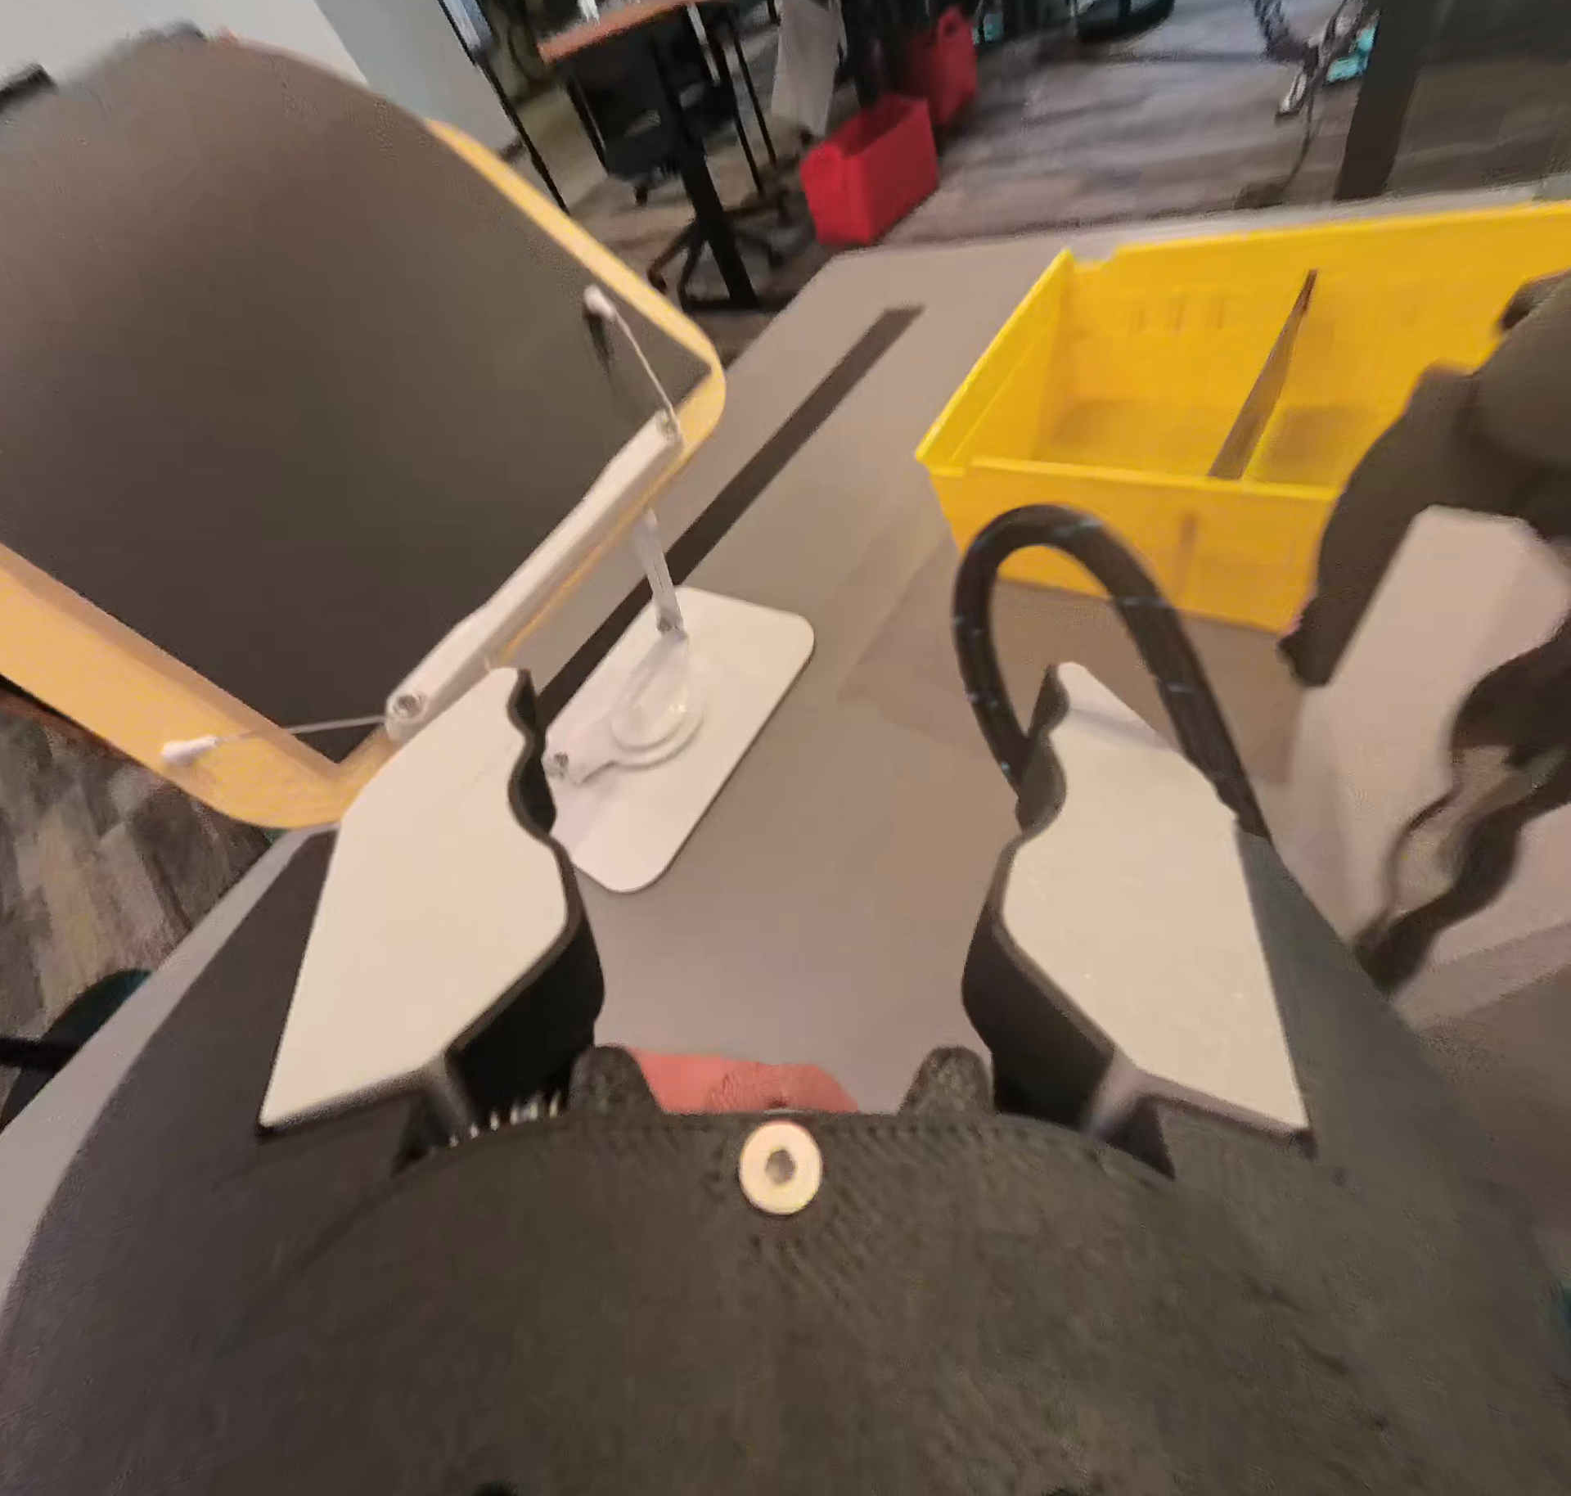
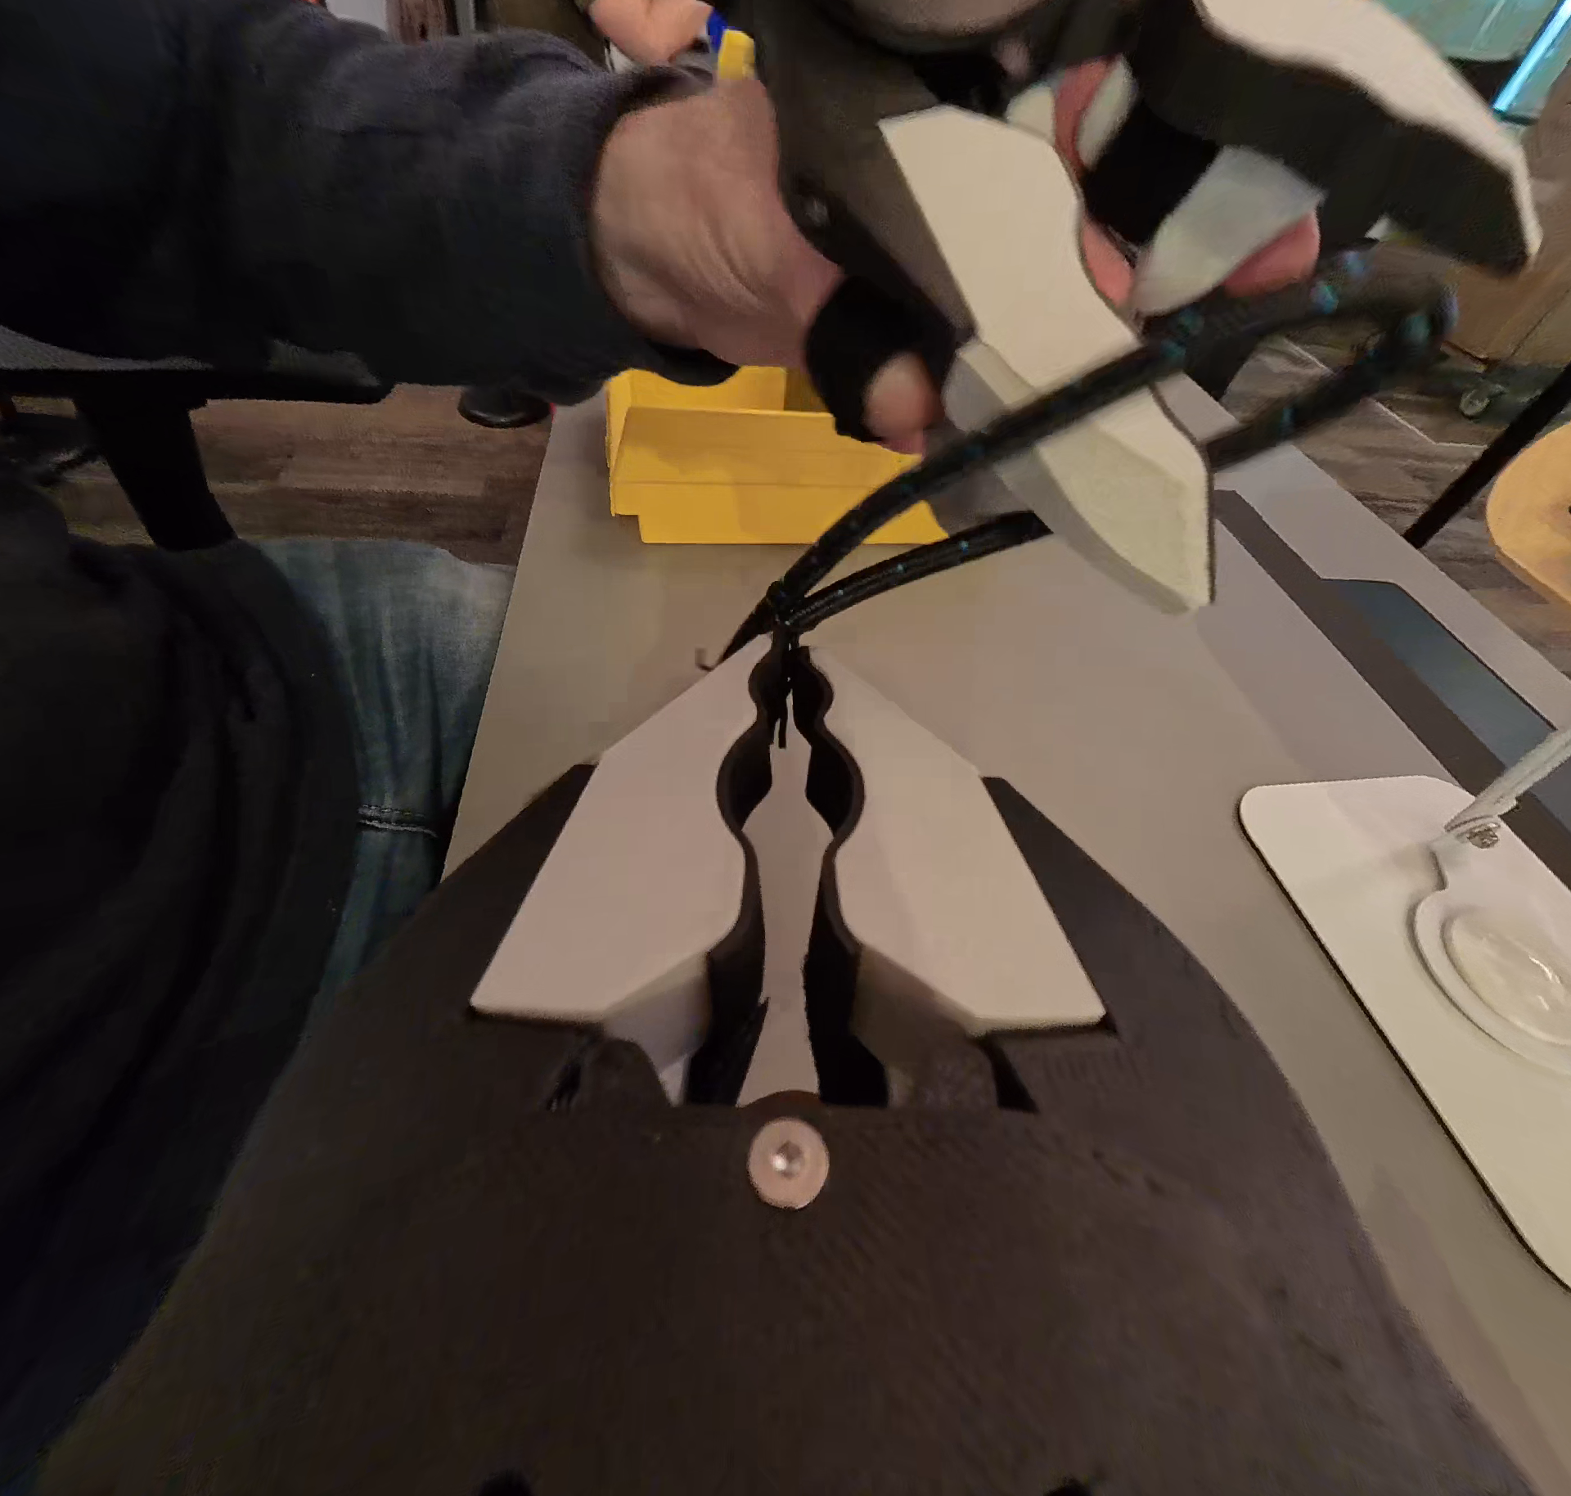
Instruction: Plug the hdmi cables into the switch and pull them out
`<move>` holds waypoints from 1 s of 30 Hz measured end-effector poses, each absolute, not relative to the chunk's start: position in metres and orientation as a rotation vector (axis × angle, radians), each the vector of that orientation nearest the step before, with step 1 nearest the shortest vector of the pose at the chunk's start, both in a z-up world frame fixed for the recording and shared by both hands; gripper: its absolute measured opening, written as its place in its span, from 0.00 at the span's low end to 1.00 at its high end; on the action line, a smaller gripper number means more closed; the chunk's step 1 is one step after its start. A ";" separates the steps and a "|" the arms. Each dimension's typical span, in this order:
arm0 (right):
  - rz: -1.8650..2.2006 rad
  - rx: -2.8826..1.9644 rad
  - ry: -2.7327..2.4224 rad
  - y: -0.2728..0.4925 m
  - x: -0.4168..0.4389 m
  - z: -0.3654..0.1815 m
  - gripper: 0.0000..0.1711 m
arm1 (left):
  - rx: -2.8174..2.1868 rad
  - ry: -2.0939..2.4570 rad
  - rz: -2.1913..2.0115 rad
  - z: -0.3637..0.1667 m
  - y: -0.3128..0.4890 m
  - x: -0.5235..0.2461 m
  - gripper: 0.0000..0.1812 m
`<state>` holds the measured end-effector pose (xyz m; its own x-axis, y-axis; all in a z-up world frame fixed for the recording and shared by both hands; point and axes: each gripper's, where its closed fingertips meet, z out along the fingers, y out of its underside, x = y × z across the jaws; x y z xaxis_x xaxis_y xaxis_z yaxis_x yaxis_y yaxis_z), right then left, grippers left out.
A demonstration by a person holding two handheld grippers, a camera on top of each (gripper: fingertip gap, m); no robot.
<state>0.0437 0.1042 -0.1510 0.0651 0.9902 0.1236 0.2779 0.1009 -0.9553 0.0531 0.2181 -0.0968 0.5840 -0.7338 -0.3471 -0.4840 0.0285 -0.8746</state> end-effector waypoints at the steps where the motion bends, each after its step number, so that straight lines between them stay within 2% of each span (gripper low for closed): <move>1: 0.935 -1.343 -1.400 0.102 0.044 -0.149 0.00 | -1.654 1.063 -0.268 -0.105 0.223 0.052 0.56; 5: 0.986 -1.302 -1.394 0.097 0.043 -0.142 0.00 | -1.763 1.100 -0.310 -0.134 0.234 0.051 0.58; 11: 1.047 -1.267 -1.351 0.097 0.046 -0.132 0.00 | -1.784 1.241 -0.234 -0.175 0.227 0.054 0.54; 16: 1.039 -1.270 -1.281 0.107 0.055 -0.122 0.00 | -1.794 1.386 -0.285 -0.209 0.192 0.067 0.59; 23: 0.984 -1.375 -1.155 0.135 0.070 -0.130 0.00 | -1.746 1.328 -0.411 -0.203 0.156 0.072 0.63; 30: 0.986 -1.414 -1.161 0.137 0.067 -0.136 0.00 | -1.676 1.283 -0.402 -0.191 0.146 0.067 0.62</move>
